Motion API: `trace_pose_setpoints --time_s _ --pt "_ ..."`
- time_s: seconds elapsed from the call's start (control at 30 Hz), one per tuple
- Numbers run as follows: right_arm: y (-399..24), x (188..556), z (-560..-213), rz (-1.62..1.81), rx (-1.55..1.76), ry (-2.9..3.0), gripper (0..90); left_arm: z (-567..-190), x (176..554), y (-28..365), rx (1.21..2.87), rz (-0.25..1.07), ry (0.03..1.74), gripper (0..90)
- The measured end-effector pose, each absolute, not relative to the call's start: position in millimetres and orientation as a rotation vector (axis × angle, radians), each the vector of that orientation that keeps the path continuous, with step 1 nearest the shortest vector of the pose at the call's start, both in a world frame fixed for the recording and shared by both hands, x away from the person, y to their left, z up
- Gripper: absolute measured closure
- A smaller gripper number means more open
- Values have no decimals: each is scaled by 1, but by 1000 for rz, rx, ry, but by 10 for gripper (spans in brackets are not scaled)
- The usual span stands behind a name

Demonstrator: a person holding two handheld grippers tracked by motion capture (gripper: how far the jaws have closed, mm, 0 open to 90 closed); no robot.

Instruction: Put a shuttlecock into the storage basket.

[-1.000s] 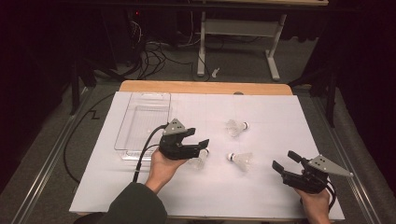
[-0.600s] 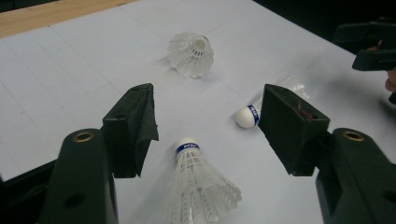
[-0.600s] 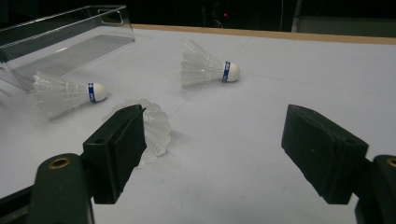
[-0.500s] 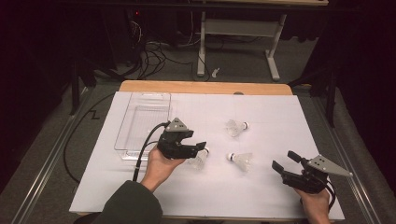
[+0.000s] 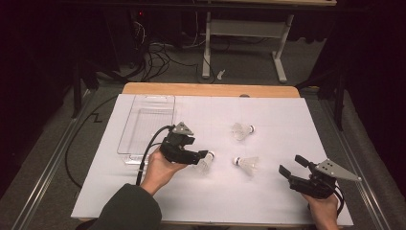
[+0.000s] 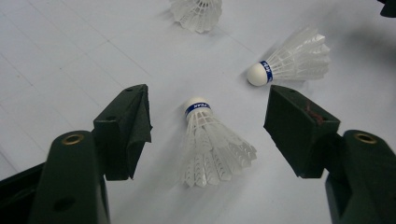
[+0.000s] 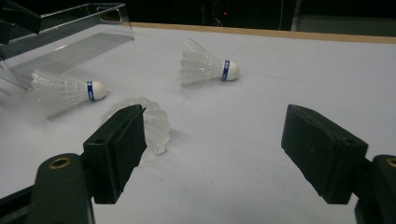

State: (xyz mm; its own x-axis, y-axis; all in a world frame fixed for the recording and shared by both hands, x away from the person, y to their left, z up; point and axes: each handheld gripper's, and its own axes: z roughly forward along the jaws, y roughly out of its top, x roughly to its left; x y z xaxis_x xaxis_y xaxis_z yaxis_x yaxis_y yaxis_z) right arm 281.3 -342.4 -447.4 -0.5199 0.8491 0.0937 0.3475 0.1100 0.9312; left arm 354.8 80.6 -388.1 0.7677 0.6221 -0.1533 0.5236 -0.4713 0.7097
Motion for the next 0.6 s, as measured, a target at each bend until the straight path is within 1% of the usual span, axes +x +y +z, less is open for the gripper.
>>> trace_pose_setpoints --time_s 0.6 --pt "-342 281 -448 1395 1155 1928 226 -392 358 83 2292 152 890 372"
